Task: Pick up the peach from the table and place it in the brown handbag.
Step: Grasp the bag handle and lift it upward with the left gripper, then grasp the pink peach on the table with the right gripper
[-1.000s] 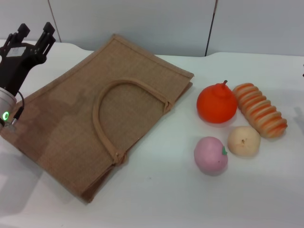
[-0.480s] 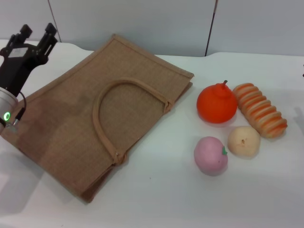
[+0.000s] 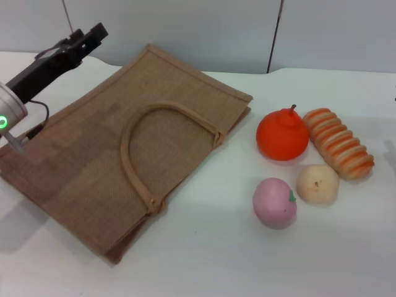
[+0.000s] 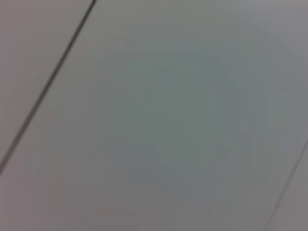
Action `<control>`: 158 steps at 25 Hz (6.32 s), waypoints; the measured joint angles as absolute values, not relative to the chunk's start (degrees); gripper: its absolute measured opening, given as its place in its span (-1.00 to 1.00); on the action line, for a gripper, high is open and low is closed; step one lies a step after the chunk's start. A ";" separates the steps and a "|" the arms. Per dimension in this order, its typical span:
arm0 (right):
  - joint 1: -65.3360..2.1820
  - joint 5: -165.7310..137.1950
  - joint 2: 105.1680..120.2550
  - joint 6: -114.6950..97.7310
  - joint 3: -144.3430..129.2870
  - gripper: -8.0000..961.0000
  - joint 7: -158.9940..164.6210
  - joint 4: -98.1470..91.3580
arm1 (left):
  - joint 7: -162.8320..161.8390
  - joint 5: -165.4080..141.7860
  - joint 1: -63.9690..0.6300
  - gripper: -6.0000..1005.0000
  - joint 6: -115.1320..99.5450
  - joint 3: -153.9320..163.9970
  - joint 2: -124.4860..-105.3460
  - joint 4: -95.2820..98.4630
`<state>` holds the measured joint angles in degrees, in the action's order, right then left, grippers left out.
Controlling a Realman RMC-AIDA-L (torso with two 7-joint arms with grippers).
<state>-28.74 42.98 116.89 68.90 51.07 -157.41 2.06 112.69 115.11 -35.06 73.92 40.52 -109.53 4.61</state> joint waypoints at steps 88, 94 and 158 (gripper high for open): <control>-28.66 42.98 116.89 69.03 51.24 0.72 -157.41 2.02 | 55.26 50.65 -45.09 -0.76 43.22 60.88 -116.03 32.29; -28.65 42.19 116.79 69.40 50.22 0.72 -156.25 2.01 | 60.81 60.30 -43.14 -0.76 43.40 60.75 -115.78 32.67; -49.31 8.25 116.18 77.46 9.03 0.71 -121.01 -15.24 | 93.44 100.69 -34.05 -0.76 76.08 37.35 -110.29 21.44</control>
